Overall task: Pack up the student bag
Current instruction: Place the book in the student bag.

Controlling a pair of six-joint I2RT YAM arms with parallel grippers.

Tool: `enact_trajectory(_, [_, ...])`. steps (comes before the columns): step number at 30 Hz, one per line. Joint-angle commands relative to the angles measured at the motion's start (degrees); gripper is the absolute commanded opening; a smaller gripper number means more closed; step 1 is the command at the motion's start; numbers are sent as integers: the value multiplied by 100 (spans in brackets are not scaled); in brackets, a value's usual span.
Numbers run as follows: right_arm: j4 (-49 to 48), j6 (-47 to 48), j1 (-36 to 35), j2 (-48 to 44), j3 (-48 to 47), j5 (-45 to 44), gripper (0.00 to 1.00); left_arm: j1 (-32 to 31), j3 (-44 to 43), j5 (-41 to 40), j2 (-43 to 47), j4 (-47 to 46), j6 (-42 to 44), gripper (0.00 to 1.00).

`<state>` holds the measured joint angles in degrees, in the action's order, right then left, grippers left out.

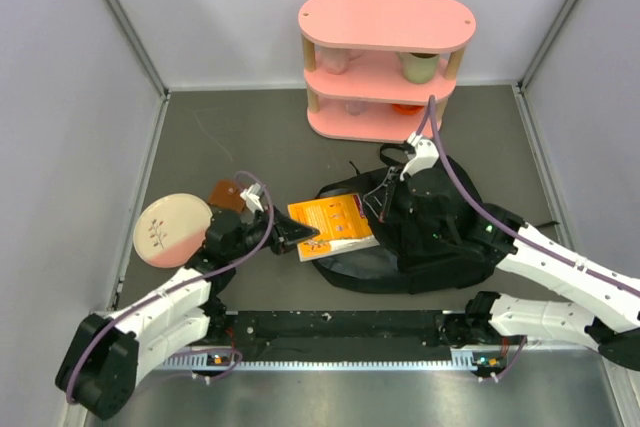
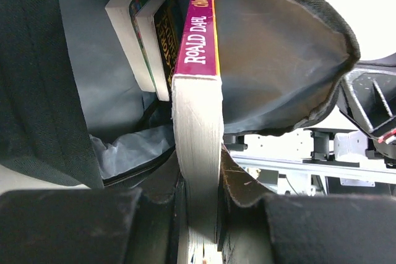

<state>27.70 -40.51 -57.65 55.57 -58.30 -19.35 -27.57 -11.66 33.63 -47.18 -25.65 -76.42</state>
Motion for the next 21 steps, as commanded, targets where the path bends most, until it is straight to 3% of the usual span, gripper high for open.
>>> enact_trajectory(1, [-582, -9, -54, -2, -383, 81, 0, -274, -196, 144, -458, -1319, -242, 0])
enact_trajectory(6, [-687, 35, -133, 6, -436, 142, 0, -749, -424, -259, -1021, -1451, -110, 0])
enact_trajectory(13, [-723, -9, -343, 33, -463, 46, 0, -1338, -749, -1137, -2039, -2391, -179, 0])
enact_trajectory(16, [-723, -44, -387, -37, -419, -15, 0, -1593, -1162, -1332, -2812, -2735, -224, 0])
enact_trajectory(21, [-714, -80, -414, -231, -278, -130, 0, -2059, -1892, -1525, -4491, -4216, -785, 0])
